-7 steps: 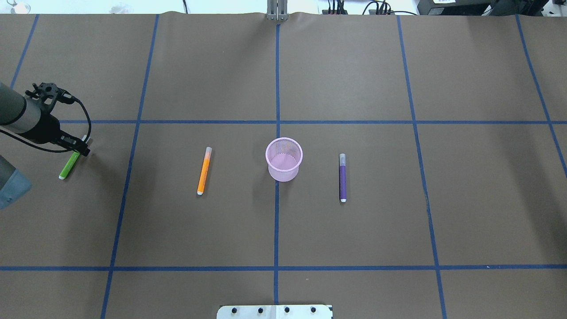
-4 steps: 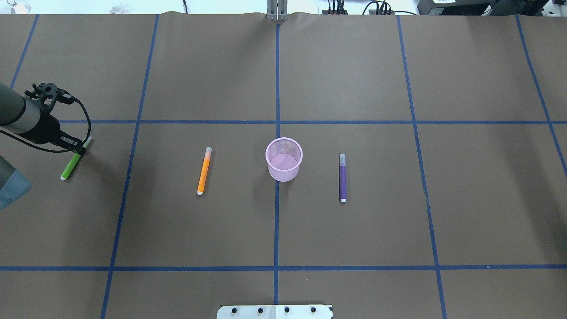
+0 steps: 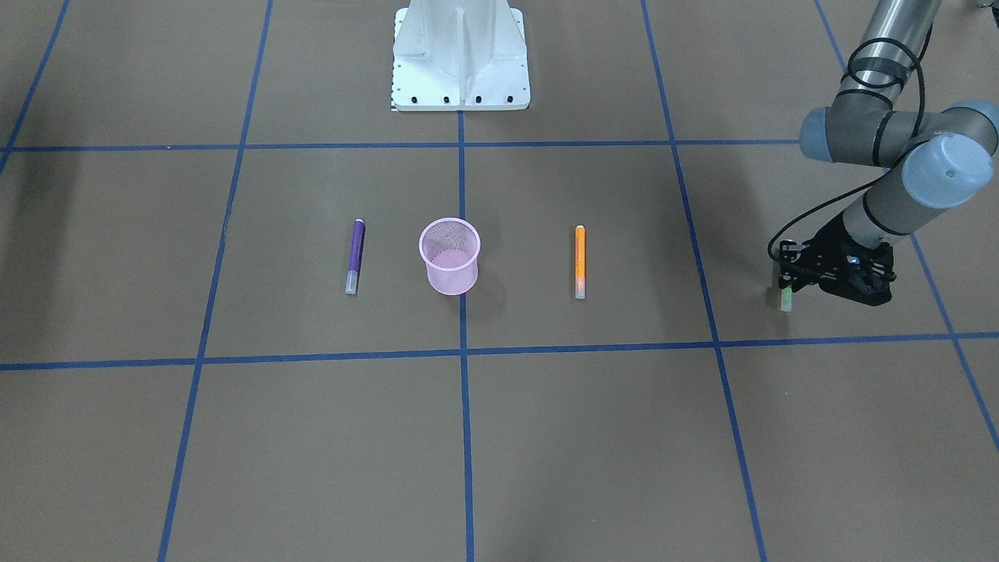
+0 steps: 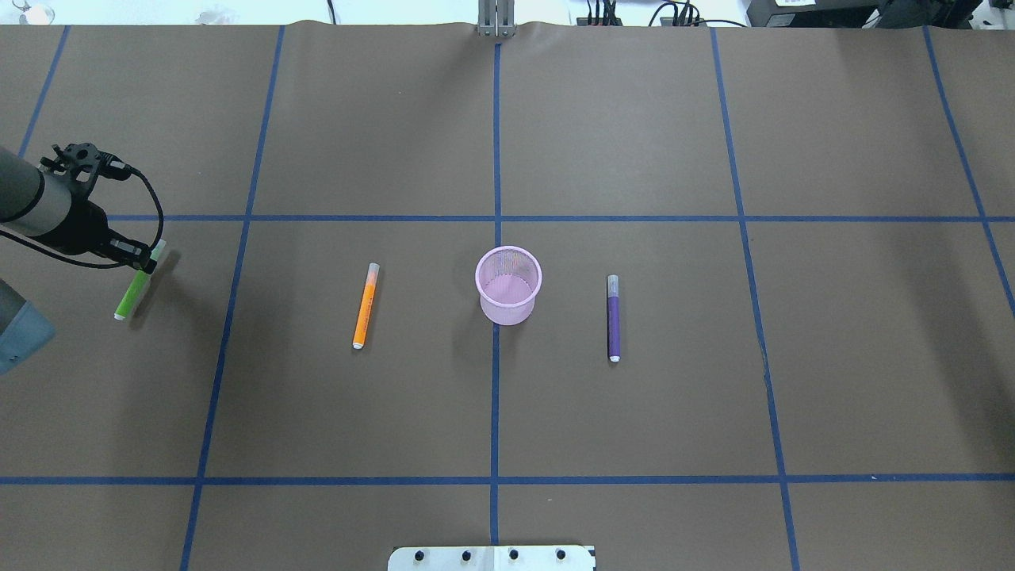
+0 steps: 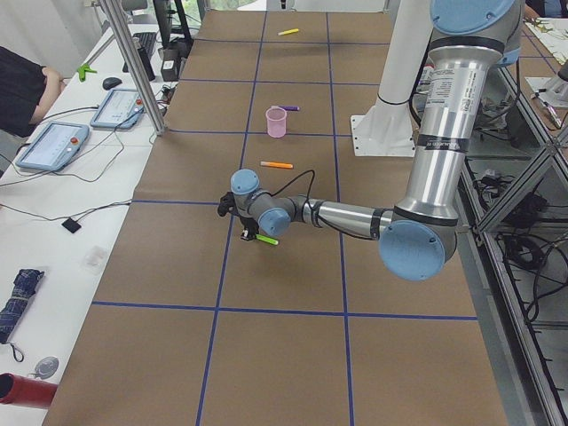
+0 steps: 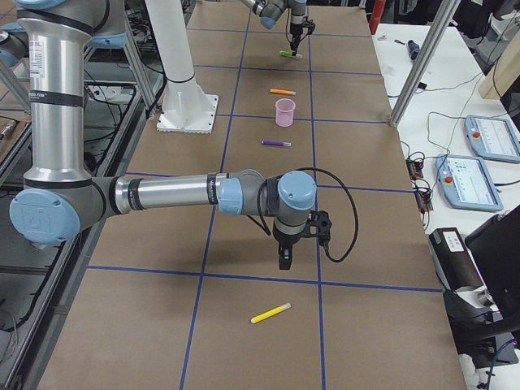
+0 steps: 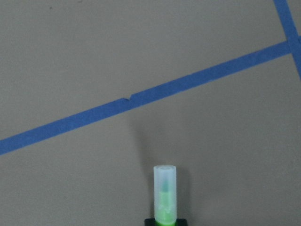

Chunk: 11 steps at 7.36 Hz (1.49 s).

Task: Collect pens into pen holder
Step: 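Close the left gripper on the green marker's cap end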

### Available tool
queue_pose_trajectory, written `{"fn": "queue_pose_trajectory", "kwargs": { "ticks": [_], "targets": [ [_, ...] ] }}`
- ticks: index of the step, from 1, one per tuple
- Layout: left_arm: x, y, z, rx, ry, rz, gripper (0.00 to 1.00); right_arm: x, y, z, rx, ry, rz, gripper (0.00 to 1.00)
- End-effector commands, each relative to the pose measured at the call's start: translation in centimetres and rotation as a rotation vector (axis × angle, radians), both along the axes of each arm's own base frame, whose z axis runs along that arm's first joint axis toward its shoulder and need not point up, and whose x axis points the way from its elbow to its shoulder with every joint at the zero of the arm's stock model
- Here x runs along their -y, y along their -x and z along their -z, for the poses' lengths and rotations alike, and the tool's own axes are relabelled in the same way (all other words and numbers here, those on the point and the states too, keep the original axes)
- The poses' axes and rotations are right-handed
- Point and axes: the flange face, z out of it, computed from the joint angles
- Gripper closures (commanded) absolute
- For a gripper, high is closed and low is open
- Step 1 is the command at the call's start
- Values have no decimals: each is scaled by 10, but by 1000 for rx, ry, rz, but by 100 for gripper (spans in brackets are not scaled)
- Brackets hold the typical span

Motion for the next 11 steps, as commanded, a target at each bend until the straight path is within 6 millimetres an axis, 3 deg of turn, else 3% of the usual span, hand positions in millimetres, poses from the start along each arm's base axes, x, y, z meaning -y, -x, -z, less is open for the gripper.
{"fn": "queue_pose_trajectory", "kwargs": {
  "ticks": [1, 2, 3, 4, 6, 7, 8, 10, 11],
  "targets": [
    [-3, 1, 58, -69, -55, 28, 100, 3, 1, 9, 2, -22, 3, 0],
    [-7, 4, 88, -104, -100, 29, 100, 23, 14, 21, -3, -48, 35, 0],
    [1, 1, 120, -143, -93, 70, 100, 24, 20, -9, -7, 18, 38, 0],
    [16, -10, 165, -197, -93, 108, 100, 24, 21, -41, -8, 28, 42, 0],
    [34, -18, 234, -265, -127, 187, 100, 18, 21, -104, 4, -38, 31, 0],
    [39, -16, 256, -273, -154, 264, 100, 18, 22, -118, 0, -8, 0, 0],
    [41, -16, 266, -282, -159, 292, 100, 22, 24, -114, -3, -13, 2, 0],
    [41, -30, 296, -310, -194, 289, 100, 18, 37, -132, -7, -45, 98, 0],
    [39, -37, 301, -310, -207, 294, 100, 20, 37, -132, -16, -93, 143, 0]
  ]
}}
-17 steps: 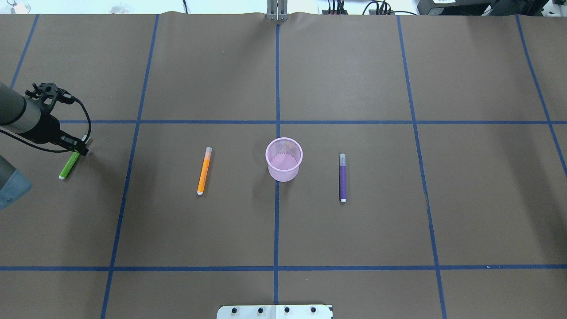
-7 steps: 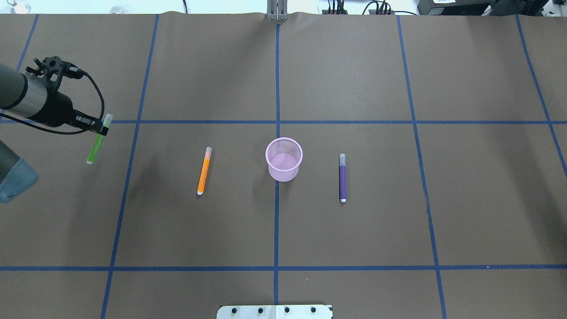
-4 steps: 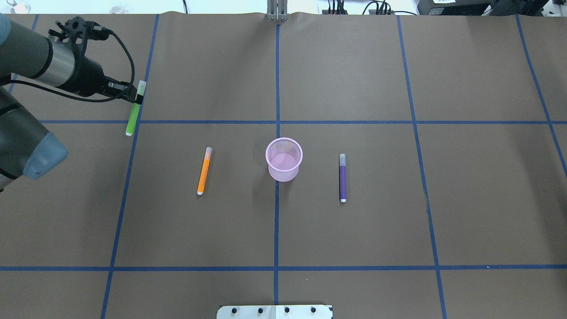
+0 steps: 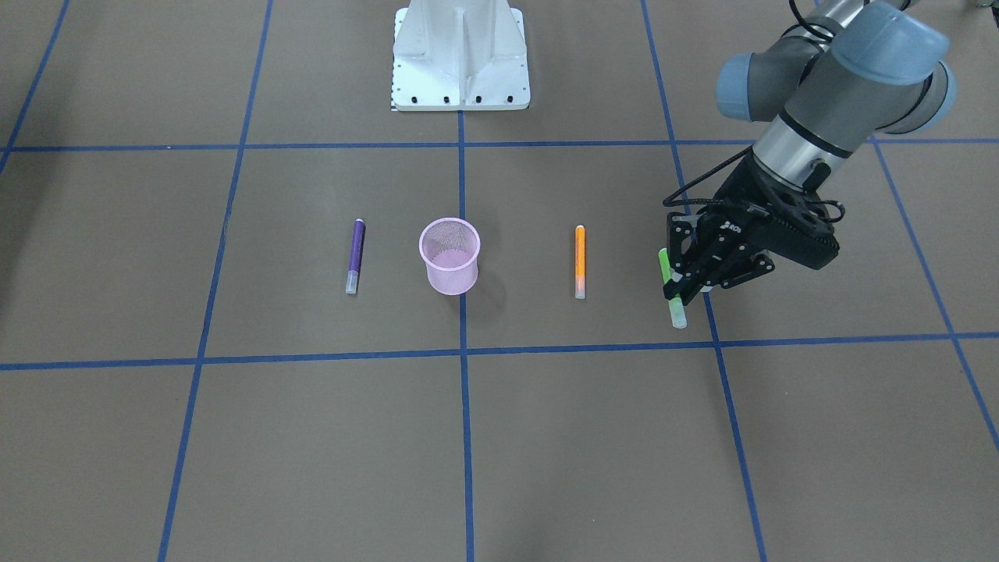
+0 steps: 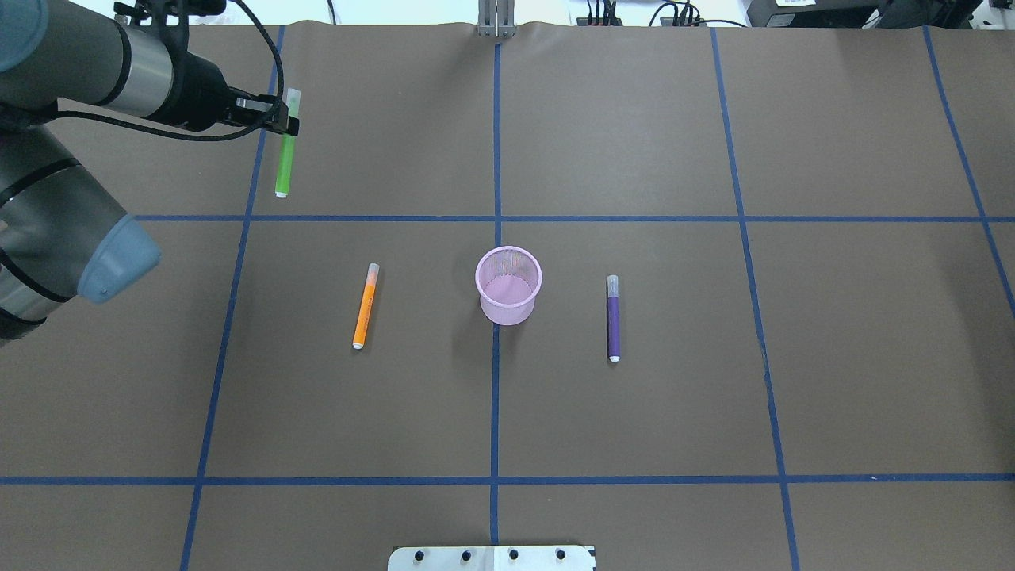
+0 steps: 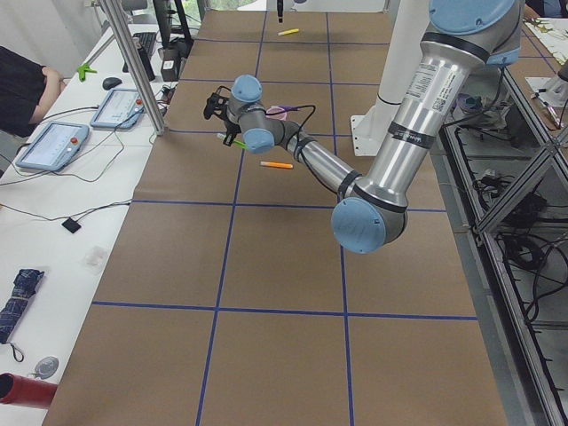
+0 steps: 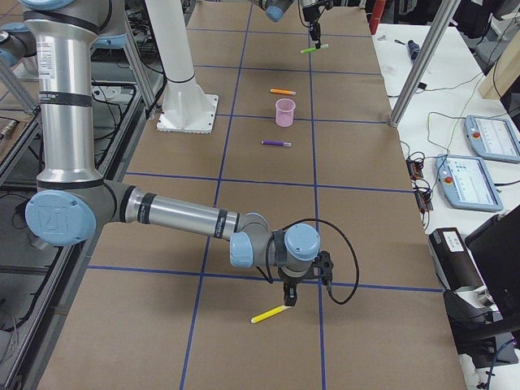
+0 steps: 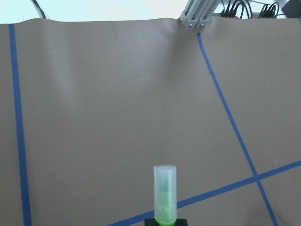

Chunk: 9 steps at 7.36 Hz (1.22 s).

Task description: Collect pens into pen holder

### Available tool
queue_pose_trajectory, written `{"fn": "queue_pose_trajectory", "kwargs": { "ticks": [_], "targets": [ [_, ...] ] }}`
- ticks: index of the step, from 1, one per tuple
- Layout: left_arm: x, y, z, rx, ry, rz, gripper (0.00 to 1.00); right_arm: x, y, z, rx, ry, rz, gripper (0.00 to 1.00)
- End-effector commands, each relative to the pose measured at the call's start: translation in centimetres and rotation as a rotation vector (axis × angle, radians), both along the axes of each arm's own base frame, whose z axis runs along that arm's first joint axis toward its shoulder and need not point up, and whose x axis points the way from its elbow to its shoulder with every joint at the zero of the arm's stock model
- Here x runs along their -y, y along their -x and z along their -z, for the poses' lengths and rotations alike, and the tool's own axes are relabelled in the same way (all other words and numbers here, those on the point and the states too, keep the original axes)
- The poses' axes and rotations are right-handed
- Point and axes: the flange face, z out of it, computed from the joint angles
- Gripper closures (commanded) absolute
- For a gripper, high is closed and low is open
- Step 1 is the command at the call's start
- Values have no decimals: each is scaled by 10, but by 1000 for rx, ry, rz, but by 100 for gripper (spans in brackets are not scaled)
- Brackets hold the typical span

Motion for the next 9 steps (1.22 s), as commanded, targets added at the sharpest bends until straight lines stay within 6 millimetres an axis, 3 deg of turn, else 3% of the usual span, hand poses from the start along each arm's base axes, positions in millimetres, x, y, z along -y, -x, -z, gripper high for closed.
{"fn": "queue_pose_trajectory", "kwargs": {
  "ticks": [1, 2, 3, 4, 7, 9],
  "targets": [
    [-5, -21, 11, 6, -26, 17, 100, 4, 5, -8, -29, -85, 105, 0],
    [-6, -25, 11, 12, -32, 29, 100, 20, 6, -12, -44, -139, 171, 0],
    [-6, -25, 11, 13, -32, 29, 100, 26, 6, -22, -38, -157, 213, 0],
    [-7, -26, 11, 13, -32, 28, 100, 28, 7, -19, -35, -165, 215, 0],
    [-8, -27, 12, 12, -33, 26, 100, 9, 5, -57, -37, -210, 216, 1],
    [-7, -27, 13, 11, -34, 26, 100, -1, 5, -70, -39, -215, 216, 4]
  ]
}}
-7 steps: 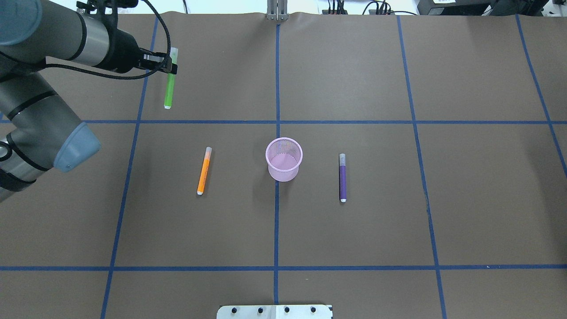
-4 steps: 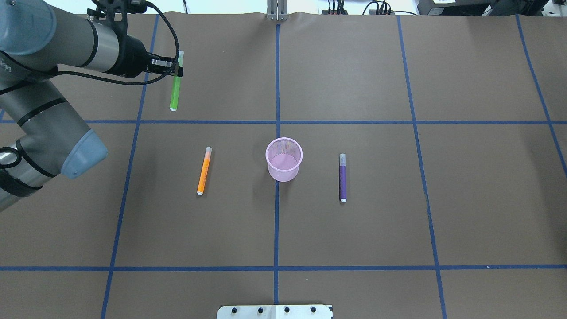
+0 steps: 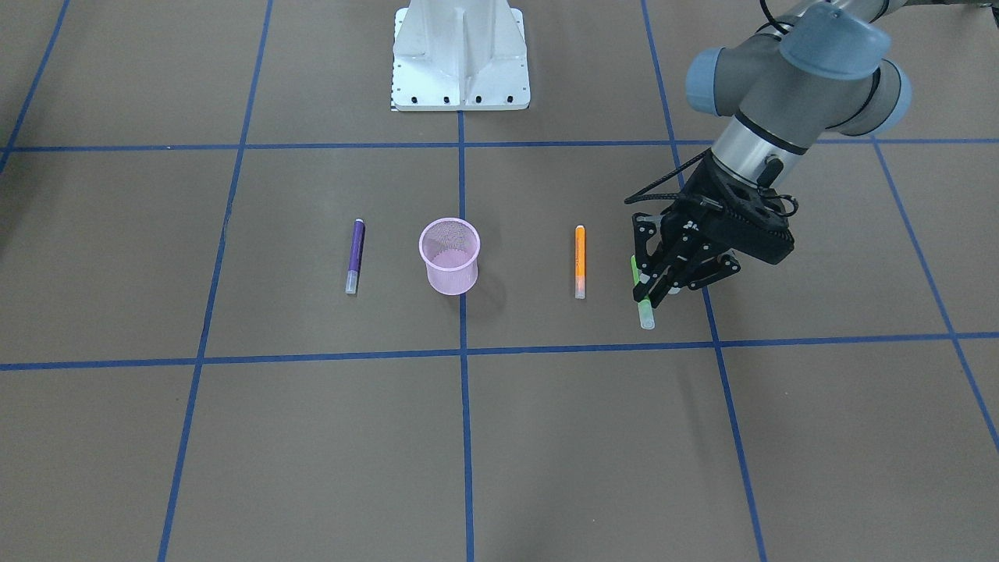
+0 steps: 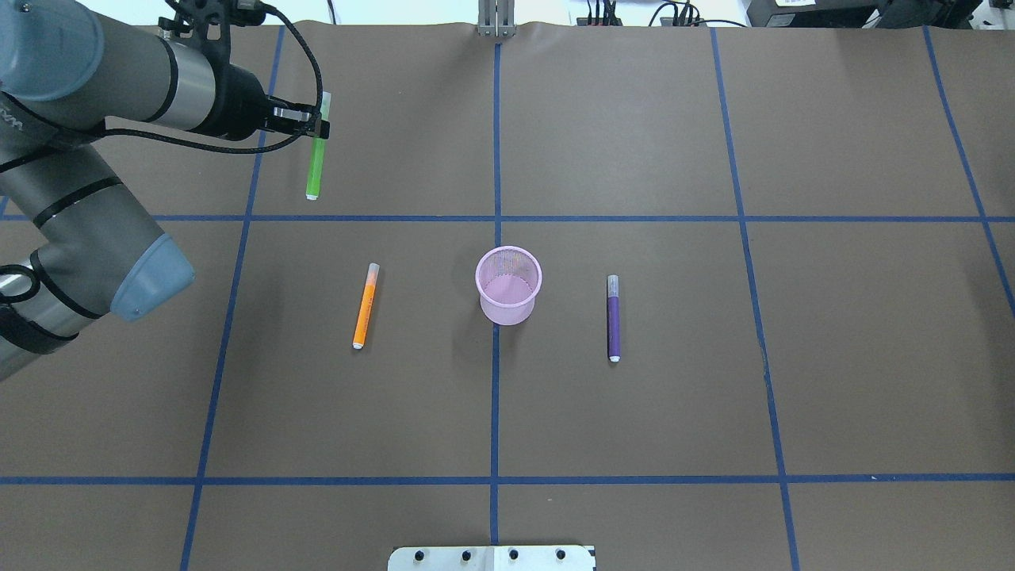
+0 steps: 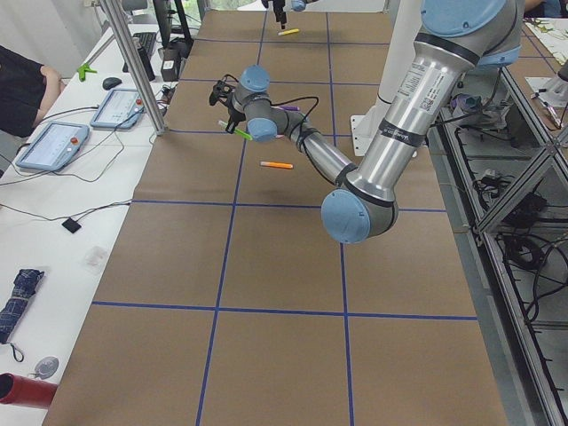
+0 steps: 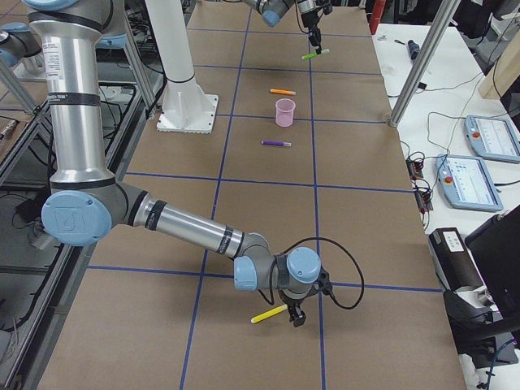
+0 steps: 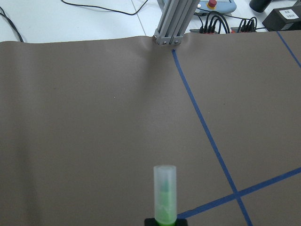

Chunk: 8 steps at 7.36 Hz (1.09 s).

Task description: Collect pens into pen holder

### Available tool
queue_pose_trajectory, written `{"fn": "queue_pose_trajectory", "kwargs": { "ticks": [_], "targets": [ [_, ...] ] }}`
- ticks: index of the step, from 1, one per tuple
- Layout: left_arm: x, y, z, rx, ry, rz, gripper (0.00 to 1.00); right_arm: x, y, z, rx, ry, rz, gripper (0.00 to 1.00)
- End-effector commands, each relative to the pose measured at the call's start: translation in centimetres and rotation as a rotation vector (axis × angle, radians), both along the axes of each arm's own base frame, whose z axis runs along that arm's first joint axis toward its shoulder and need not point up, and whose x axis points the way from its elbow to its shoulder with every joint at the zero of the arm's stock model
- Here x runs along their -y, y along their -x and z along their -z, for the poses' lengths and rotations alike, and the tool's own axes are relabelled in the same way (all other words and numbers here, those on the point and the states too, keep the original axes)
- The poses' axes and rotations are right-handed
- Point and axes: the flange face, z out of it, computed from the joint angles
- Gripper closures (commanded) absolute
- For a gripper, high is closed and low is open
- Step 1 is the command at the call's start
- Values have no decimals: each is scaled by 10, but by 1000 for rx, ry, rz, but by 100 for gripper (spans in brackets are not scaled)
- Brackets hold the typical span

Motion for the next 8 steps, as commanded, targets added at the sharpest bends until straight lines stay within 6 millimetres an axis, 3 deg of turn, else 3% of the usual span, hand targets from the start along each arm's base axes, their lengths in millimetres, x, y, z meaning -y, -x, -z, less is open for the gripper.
{"fn": "queue_pose_trajectory", "kwargs": {
  "ticks": [1, 3, 7, 8],
  "targets": [
    [0, -1, 0, 1, -1, -2, 100, -7, 5, -9, 1, 3, 6, 8],
    [0, 0, 0, 0, -2, -1, 100, -7, 12, -10, -3, 7, 20, 23],
    [-1, 0, -2, 2, 1, -1, 100, -12, 22, -19, -9, 29, 40, 35],
    [0, 0, -3, 3, 2, -1, 100, -12, 21, -21, -10, 31, 42, 45]
  ]
}}
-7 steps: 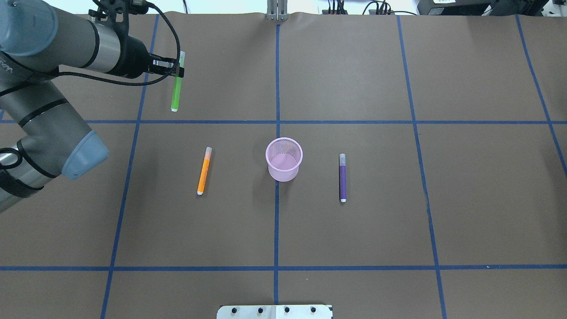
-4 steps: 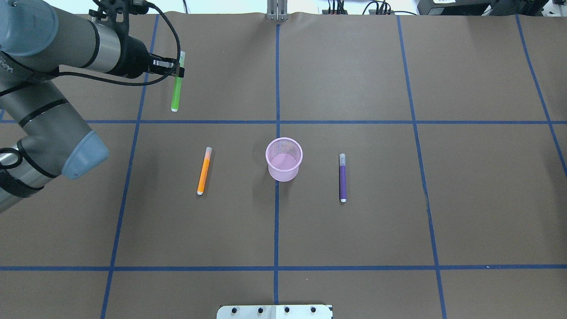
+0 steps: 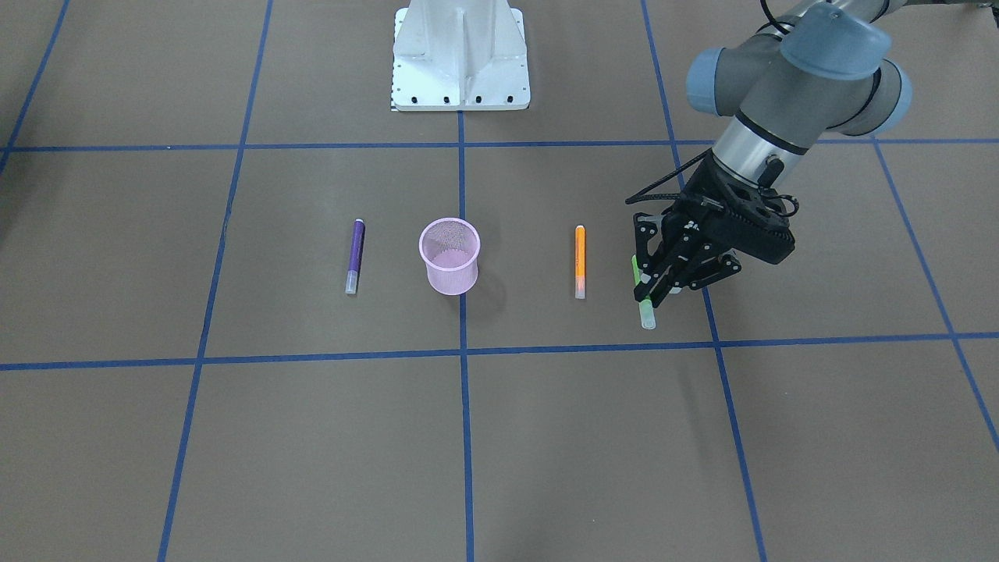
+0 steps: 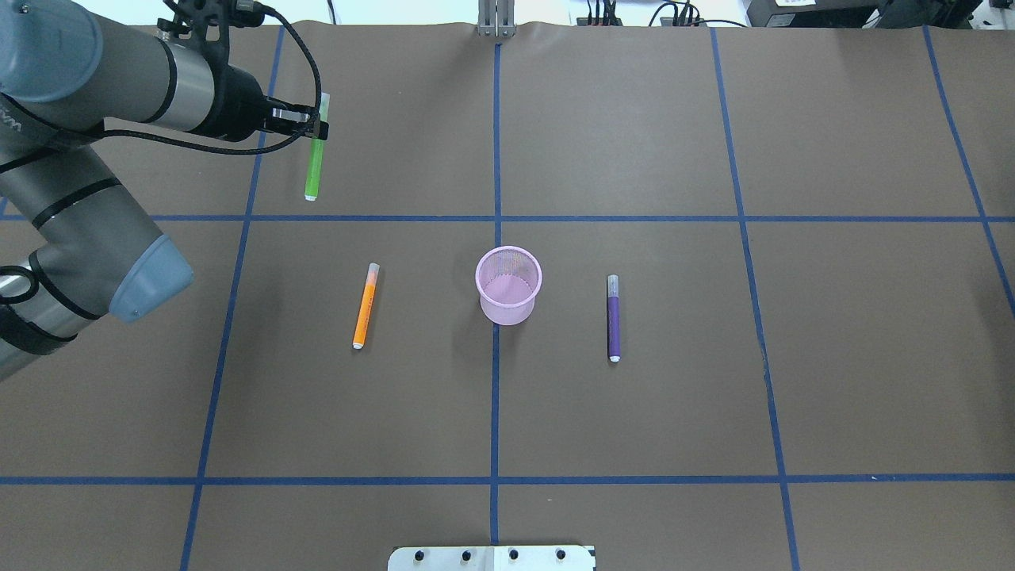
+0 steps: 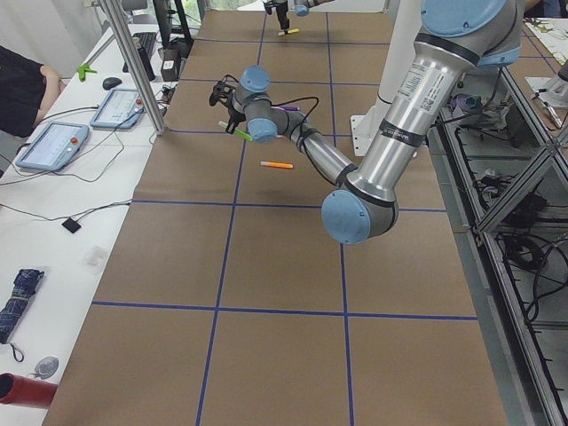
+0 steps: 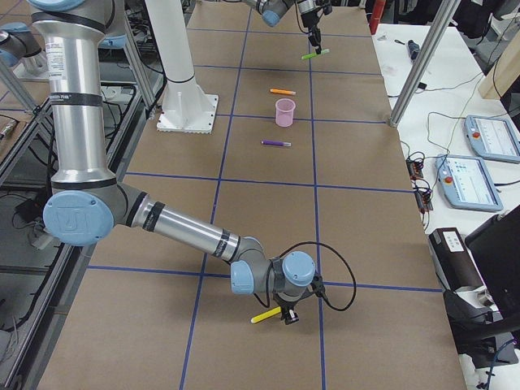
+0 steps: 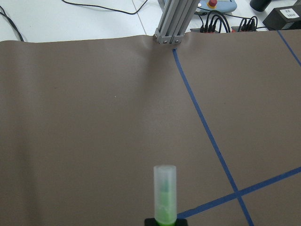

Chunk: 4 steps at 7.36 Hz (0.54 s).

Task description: Collect pens into pen holder

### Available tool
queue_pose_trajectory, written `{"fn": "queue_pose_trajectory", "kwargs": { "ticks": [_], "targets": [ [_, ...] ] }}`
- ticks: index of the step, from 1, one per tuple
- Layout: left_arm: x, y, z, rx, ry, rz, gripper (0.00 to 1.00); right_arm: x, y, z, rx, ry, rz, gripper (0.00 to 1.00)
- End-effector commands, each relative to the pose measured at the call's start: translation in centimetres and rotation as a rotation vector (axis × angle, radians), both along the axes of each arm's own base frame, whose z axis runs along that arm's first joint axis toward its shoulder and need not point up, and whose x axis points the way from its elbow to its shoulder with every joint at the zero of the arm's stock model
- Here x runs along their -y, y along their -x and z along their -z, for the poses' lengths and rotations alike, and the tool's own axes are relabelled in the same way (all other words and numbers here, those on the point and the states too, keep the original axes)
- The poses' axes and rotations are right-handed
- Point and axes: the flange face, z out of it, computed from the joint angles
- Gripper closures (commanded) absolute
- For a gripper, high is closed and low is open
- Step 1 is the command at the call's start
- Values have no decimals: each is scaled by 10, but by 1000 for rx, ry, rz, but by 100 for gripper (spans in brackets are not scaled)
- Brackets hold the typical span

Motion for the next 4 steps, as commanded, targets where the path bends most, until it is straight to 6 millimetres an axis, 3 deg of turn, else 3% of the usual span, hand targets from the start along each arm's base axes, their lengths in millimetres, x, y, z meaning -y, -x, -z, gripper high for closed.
{"fn": "queue_pose_trajectory", "kwargs": {
  "ticks": [1, 4],
  "targets": [
    [0, -1, -1, 2, 1, -2, 100, -2, 0, -4, -2, 6, 2, 47],
    [0, 0, -2, 4, 1, -1, 100, 0, 1, -3, -3, 4, 5, 62]
  ]
}}
